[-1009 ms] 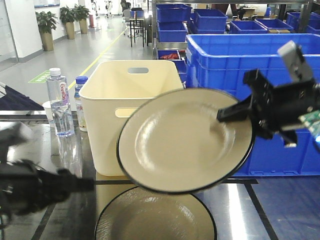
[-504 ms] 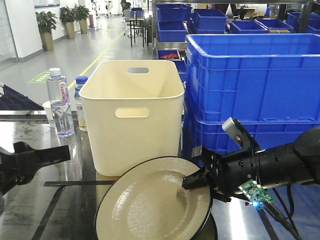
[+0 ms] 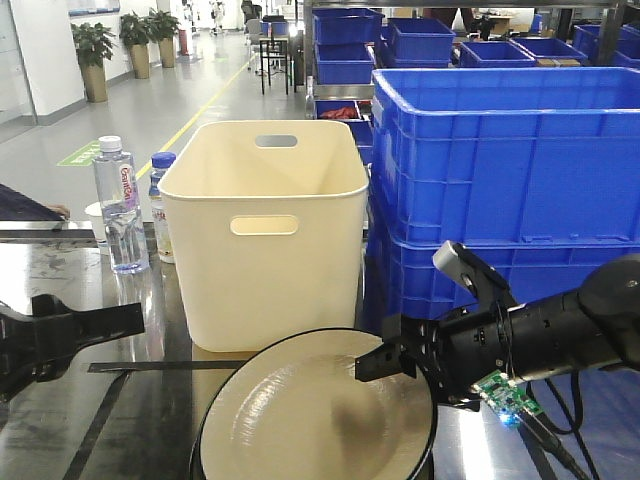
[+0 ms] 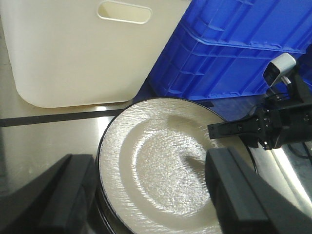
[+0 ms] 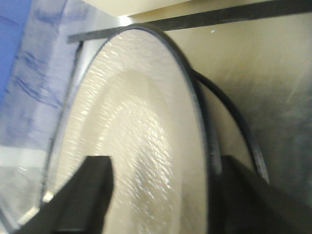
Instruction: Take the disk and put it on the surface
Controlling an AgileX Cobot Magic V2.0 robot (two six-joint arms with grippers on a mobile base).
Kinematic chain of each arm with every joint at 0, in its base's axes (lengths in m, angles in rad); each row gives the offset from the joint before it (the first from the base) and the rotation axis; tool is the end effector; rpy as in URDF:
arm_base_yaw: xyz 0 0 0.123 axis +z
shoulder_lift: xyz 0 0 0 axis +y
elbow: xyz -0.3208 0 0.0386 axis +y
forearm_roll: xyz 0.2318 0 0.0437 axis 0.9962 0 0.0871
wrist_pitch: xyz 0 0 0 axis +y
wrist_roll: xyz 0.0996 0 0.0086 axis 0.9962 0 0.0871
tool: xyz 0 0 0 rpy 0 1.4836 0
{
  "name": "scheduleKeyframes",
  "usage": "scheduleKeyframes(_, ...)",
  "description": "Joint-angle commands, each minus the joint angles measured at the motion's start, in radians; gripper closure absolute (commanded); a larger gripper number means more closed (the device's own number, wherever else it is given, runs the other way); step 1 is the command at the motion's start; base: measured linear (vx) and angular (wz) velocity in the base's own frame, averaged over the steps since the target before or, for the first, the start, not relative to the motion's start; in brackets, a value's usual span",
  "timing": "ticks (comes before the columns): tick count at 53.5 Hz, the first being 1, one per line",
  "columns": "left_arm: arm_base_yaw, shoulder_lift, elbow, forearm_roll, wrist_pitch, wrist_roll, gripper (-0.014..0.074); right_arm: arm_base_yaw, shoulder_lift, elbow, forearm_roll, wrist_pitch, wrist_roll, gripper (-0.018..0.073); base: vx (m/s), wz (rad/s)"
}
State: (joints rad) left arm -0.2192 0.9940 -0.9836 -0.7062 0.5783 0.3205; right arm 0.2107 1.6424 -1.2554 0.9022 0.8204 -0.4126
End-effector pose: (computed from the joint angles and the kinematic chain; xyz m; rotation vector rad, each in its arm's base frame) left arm 0.1643 -0.0730 0.4191 0.1647 1.9863 -0.6927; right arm 0.3246 0.1282 0.3297 -0.1670 2.4711 0.9727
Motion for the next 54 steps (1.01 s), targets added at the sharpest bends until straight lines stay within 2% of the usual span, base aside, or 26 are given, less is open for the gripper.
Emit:
scheduleKeyframes(1, -0.001, -0.018, -0.029, -0.029, -0.052, 0.005, 0.0022, -0.003, -0.066, -0.062, -0.017, -0.019, -0.045, -0.0016, 0.0, 0.0)
scheduleKeyframes(8, -0.001, -0.018, -0.029, -0.029, -0.051, 0.005, 0.0022, -0.003, -0.092, -0.149, -0.184, 0.001, -0.033, -0.0029, 0.0, 0.0)
scheduleKeyframes(13, -0.001, -0.018, -0.029, -0.029, -0.051, 0.005, 0.0022, -0.003, -0.101, -0.212, -0.331, 0.062, 0.028, -0.0029, 0.0, 0.0)
scheduleKeyframes(20, -0.001, -0.018, -0.029, -0.023, -0.054, 0.005, 0.0022, -0.003, -0.101, -0.284, -0.461, 0.148, 0.108, -0.0029, 0.0, 0.0)
scheduleKeyframes(28, -0.001, -0.018, -0.029, -0.021, -0.088, 0.005, 0.0031, -0.003, -0.101, -0.305, -0.461, 0.17, 0.117, -0.0026, 0.0, 0.0)
scheduleKeyframes(35, -0.001, -0.018, -0.029, -0.021, -0.152, 0.005, 0.01, -0.003, -0.101, -0.304, -0.451, 0.173, 0.116, -0.0026, 0.0, 0.0)
scheduleKeyframes(43, -0.001, -0.018, -0.029, -0.021, -0.24, 0.005, 0.0268, -0.003, -0.101, -0.304, -0.451, 0.173, 0.116, -0.0026, 0.0, 0.0)
scheduleKeyframes(54, -0.001, -0.018, -0.029, -0.023, -0.233, 0.005, 0.0475, -0.003, -0.101, -0.304, -0.451, 0.173, 0.116, -0.0026, 0.0, 0.0)
